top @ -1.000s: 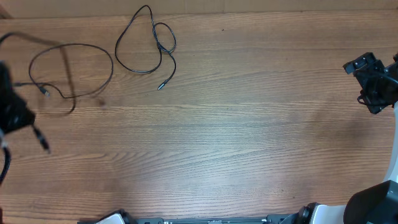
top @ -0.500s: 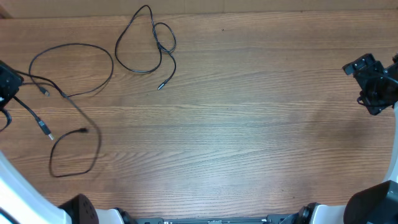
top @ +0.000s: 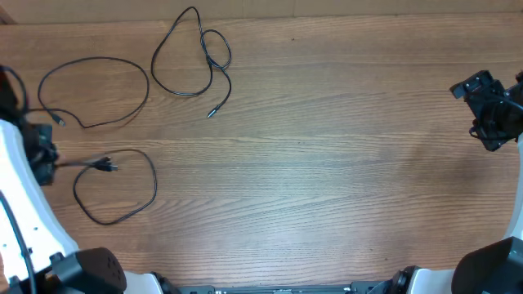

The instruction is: Untangle cables

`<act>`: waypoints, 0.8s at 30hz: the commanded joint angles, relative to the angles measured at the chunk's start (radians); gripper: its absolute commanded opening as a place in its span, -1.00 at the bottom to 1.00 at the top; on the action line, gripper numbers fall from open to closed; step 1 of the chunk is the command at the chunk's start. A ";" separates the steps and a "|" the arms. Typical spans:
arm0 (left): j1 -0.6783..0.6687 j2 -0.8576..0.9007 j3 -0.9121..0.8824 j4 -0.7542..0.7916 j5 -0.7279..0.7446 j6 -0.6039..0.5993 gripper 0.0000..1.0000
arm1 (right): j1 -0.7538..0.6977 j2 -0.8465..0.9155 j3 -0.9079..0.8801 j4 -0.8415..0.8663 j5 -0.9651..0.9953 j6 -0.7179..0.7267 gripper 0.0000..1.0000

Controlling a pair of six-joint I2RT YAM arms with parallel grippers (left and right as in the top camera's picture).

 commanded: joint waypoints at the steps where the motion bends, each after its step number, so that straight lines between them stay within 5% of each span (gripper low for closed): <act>1: 0.004 0.002 -0.175 0.054 -0.088 -0.329 -0.91 | 0.005 -0.018 0.012 0.010 -0.005 -0.003 1.00; 5: 0.003 0.002 -0.392 0.206 -0.058 -0.344 -0.88 | 0.005 -0.018 0.012 0.010 -0.004 -0.003 0.99; 7: 0.003 0.002 -0.484 0.289 -0.056 -0.344 -0.41 | 0.005 -0.018 0.012 0.010 -0.004 -0.003 1.00; 9: 0.003 0.002 -0.562 0.376 -0.048 -0.343 0.71 | 0.005 -0.017 0.012 0.010 -0.005 -0.003 1.00; 10: 0.003 0.002 -0.594 0.419 -0.035 -0.334 0.93 | 0.005 -0.017 0.012 0.010 -0.005 -0.003 1.00; 19: -0.013 -0.003 -0.682 0.748 0.272 0.039 0.99 | 0.005 -0.014 0.012 0.010 -0.005 -0.003 1.00; 24: -0.070 -0.047 -0.652 0.832 0.310 0.311 0.99 | 0.005 -0.014 0.012 -0.011 -0.019 -0.021 1.00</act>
